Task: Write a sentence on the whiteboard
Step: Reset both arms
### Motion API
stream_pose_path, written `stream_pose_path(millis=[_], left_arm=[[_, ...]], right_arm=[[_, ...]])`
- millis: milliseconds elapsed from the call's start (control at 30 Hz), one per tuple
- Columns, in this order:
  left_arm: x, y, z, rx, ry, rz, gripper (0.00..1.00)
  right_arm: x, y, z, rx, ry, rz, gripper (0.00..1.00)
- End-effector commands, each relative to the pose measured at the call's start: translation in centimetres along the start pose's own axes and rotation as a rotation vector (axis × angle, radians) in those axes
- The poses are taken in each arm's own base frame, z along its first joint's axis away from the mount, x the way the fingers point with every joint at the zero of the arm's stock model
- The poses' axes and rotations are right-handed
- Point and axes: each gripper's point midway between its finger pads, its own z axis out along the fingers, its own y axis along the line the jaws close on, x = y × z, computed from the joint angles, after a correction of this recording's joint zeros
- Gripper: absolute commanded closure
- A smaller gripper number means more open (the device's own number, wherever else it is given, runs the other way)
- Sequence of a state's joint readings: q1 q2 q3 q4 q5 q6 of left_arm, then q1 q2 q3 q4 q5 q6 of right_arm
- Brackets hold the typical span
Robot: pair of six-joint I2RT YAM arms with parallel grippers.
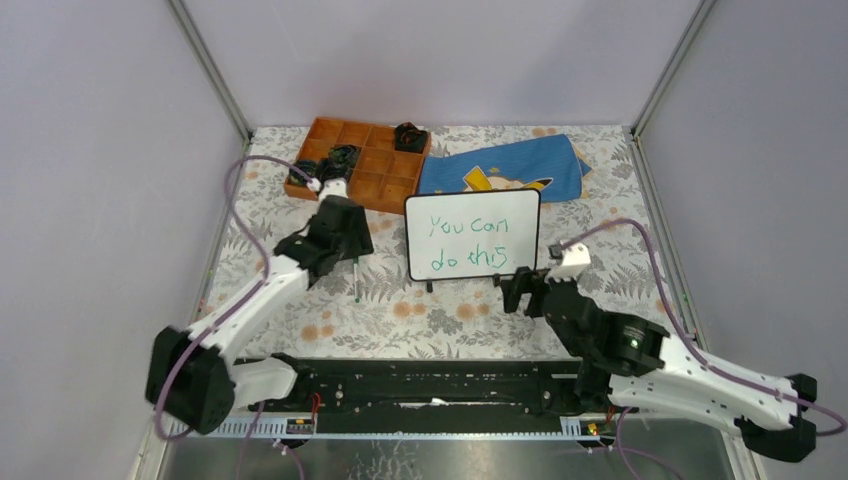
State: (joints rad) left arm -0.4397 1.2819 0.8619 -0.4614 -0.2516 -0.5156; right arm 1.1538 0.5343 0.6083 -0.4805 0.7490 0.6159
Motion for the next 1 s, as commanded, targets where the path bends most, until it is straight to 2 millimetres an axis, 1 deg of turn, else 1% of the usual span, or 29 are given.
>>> stream_pose_path(millis=[0,100,133,233,267,333,433,467,533,567,600,633,667,733,800,867,900,933,967], left_arm=[[-5.9,-2.5,-5.2,0.172,-0.287,-0.063,0.32],[-7.5,-3.6,-8.7,0.295,-0.396,-0.053,0.27],[-7.8,-4.0,-9.7,0.341,-0.429,-0.045,0.24],[-8.6,-4.7,-12.6,0.456,-0.538,-0.039,0.02],[-8.8,-4.6,-13.2,0.47,-0.566,-0.052,0.01],[-9.3,-4.0,-13.7,0.455,-0.596,-0.108,0.01],[-10.3,-2.7,-13.6,0.382,-0.601,-0.254,0.01],[-10.8,-2.2,-13.6,0.345,-0.597,-0.308,0.01],[-11.3,-1.2,-12.9,0.255,-0.565,-0.415,0.01],[-11.4,-1.3,-12.5,0.234,-0.535,-0.433,0.01],[-11.6,-1.9,-12.4,0.243,-0.512,-0.412,0.01],[-11.8,-2.7,-12.5,0.264,-0.492,-0.382,0.01],[-11.9,-3.1,-12.4,0.265,-0.473,-0.376,0.01],[-12.2,-3.3,-12.1,0.252,-0.454,-0.399,0.01],[-12.8,-3.6,-12.2,0.248,-0.449,-0.396,0.01],[-13.4,-3.7,-12.3,0.228,-0.449,-0.397,0.01],[-13.9,-3.6,-12.4,0.207,-0.453,-0.4,0.01],[-14.1,-3.6,-12.4,0.18,-0.451,-0.399,0.01],[-14.6,-3.4,-12.6,0.147,-0.456,-0.4,0.01]], right_arm=[[-4.1,1.5,0.9,0.06,-0.09,-0.082,0.11],[-6.3,2.5,2.1,0.122,-0.156,-0.109,0.06],[-7.0,2.8,2.5,0.149,-0.179,-0.105,0.02],[-9.0,3.9,3.5,0.204,-0.241,-0.108,0.0],[-9.7,4.6,3.8,0.203,-0.261,-0.111,0.0],[-11.2,6.3,4.3,0.168,-0.291,-0.121,0.0],[-13.9,9.4,5.1,0.089,-0.321,-0.134,0.0],[-14.4,10.1,5.7,0.078,-0.31,-0.14,0.0],[-15.9,10.8,7.0,0.094,-0.292,-0.125,0.0],[-16.2,11.0,7.7,0.106,-0.276,-0.118,0.0],[-16.9,11.2,8.3,0.112,-0.267,-0.11,0.0],[-17.7,12.1,8.9,0.073,-0.252,-0.098,0.0],[-18.1,12.2,9.6,0.063,-0.238,-0.081,0.0],[-19.1,11.6,11.5,0.095,-0.217,-0.036,0.0],[-21.0,10.2,13.1,0.145,-0.192,0.012,0.0],[-23.0,8.1,14.5,0.206,-0.163,0.072,0.0],[-23.7,7.0,15.0,0.237,-0.15,0.107,0.0],[-25.0,5.8,15.0,0.266,-0.156,0.146,0.0],[-26.2,4.8,14.6,0.296,-0.18,0.174,0.0]])
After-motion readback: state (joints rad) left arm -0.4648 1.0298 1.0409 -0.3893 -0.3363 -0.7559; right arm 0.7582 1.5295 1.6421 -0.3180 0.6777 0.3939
